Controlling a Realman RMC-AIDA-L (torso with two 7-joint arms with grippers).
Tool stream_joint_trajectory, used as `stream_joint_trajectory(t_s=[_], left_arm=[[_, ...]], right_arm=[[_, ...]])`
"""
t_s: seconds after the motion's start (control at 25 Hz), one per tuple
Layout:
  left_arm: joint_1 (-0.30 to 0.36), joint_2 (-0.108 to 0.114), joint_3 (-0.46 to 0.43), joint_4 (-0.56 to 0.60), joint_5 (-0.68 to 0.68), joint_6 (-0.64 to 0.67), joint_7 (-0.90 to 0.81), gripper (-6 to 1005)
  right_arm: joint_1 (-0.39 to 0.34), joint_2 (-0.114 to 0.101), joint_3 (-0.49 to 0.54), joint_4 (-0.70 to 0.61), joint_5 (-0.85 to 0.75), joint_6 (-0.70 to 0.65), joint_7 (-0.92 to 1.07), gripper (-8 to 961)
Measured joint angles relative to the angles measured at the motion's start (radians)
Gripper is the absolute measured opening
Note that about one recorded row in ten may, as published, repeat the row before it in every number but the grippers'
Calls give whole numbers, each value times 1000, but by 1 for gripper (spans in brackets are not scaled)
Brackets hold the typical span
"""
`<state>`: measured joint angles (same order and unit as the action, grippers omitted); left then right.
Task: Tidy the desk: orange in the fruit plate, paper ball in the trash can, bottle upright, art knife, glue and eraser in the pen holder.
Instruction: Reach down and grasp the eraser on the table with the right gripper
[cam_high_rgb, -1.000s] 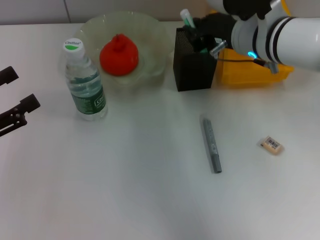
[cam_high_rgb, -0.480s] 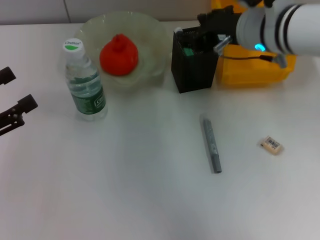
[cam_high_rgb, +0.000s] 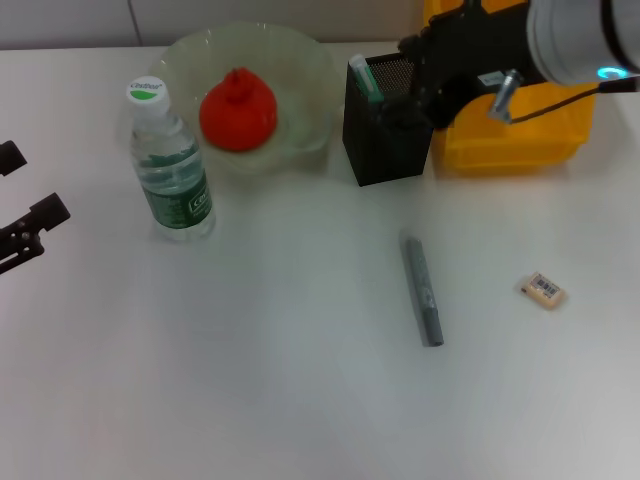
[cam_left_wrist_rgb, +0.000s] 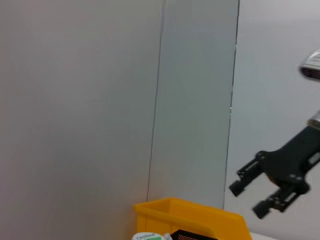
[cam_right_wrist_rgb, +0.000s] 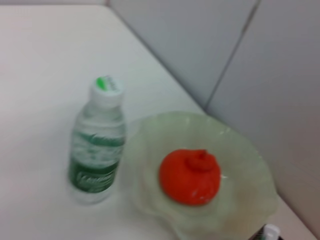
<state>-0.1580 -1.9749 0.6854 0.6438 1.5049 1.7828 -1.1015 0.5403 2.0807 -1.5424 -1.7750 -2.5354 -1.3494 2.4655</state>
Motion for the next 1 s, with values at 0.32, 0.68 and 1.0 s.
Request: stream_joint_trajectory(t_s=[0.32,0.68,1.0], left_arm=[[-2,-1,-3,-32,0,-2,-14,813],[-1,5,-3,-32,0,-3,-19,812],[0,2,5,-33,1,-19,-16,813]], right_arm=[[26,1,109,3,20,-250,105,684],[45,2,140,110,-164,-492,208,681],[1,2,82,230,-222,-407,186,680]])
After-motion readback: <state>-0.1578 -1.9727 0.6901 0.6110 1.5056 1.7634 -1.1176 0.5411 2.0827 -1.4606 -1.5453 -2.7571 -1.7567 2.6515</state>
